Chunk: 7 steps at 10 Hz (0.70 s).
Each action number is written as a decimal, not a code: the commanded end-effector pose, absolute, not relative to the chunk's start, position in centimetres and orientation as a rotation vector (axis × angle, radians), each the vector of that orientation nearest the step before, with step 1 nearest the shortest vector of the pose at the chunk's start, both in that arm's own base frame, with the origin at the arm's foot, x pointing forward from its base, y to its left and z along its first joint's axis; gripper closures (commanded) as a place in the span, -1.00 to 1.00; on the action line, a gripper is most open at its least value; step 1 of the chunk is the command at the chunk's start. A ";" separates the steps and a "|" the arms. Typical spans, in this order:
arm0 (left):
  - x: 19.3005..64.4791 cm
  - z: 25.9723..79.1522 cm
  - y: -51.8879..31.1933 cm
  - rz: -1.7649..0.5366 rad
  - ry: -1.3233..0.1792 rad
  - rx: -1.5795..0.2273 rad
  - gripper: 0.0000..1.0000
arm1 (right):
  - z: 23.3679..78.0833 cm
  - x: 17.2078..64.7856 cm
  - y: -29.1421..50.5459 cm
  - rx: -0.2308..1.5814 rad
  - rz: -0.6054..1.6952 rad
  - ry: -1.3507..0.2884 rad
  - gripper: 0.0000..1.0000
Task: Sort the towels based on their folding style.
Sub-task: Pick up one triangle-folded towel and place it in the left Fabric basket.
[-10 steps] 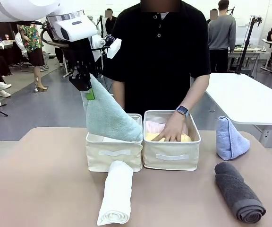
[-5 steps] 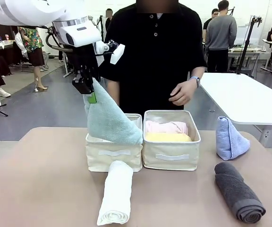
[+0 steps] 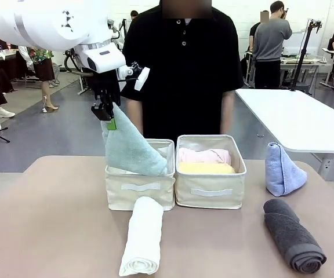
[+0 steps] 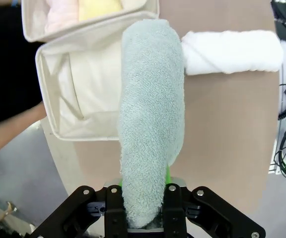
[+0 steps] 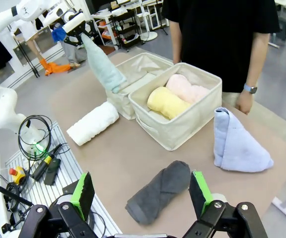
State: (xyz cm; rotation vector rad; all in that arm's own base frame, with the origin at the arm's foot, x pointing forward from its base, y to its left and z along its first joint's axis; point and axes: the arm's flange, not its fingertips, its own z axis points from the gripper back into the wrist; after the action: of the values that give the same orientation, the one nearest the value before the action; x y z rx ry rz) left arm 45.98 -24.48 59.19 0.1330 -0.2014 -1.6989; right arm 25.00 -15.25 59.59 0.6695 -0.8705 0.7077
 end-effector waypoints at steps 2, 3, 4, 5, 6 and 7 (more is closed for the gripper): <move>48.4 58.1 -25.5 -1.664 -0.175 0.185 0.58 | 59.8 25.2 -15.3 0.692 0.719 -0.898 -1.00; 48.9 57.4 -25.8 -1.660 -0.160 0.189 0.58 | 59.8 25.2 -15.3 0.692 0.719 -0.898 -1.00; 49.3 57.0 -25.8 -1.648 -0.151 0.191 0.58 | 59.8 25.2 -15.3 0.692 0.719 -0.898 -1.00; 49.6 56.5 -26.0 -1.644 -0.143 0.195 0.58 | 59.8 25.2 -15.3 0.692 0.719 -0.898 -1.00; 49.8 55.9 -26.1 -1.634 -0.135 0.204 0.58 | 59.8 25.2 -15.3 0.692 0.719 -0.898 -1.00; 50.2 55.1 -26.1 -1.620 -0.132 0.206 0.58 | 59.8 25.2 -15.3 0.692 0.719 -0.898 -1.00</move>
State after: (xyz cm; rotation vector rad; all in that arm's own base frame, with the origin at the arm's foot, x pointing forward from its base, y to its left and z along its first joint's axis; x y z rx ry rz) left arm 49.53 -25.72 55.42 0.1739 -0.1318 -1.6472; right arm 25.01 -15.26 59.58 0.6694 -0.8702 0.7076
